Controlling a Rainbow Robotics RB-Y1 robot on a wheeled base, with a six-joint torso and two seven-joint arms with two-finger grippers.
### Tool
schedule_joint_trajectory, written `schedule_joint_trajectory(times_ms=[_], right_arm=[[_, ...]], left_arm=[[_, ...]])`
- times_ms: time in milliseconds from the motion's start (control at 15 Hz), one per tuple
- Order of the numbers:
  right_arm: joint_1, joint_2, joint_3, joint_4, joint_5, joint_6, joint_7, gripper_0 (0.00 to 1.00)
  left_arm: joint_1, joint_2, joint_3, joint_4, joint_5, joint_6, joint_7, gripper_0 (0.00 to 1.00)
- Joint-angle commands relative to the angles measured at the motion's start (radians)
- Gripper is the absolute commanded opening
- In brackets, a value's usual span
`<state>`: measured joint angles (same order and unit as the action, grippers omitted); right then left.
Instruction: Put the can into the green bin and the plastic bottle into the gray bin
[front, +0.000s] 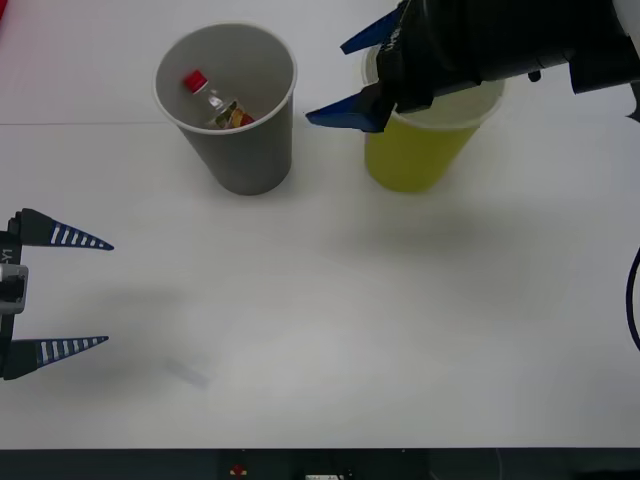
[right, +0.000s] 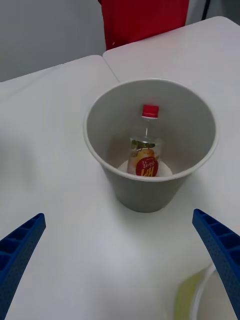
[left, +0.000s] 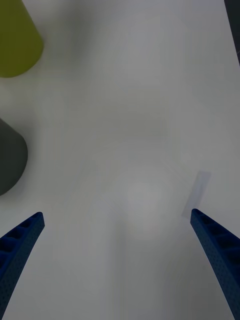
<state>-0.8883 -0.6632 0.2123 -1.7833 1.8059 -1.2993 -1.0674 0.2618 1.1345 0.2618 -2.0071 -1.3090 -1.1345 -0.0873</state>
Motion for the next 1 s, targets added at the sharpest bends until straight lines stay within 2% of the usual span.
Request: schedule_joint_trajectory(times_ms=[67,333,1000], right_arm=[[0.072,-0.062,-0.044,-0.002,-0.138,-0.002,0.142,1.00],[0.189,-0.142,-0.097,-0.019,-0.280,-0.002,0.308,1.00],[0.555,-0.282,-0.294,-0.166,-0.427,-0.021,0.557,1.00]], left_arm=[[0.000,0.000,0.000,0.000,0.000,0.000,0.000,1.00],[0.000,0.000,0.000,0.000,0.000,0.000,0.000,1.00],[0.000,0.000,0.000,0.000,0.000,0.000,0.000,1.00]])
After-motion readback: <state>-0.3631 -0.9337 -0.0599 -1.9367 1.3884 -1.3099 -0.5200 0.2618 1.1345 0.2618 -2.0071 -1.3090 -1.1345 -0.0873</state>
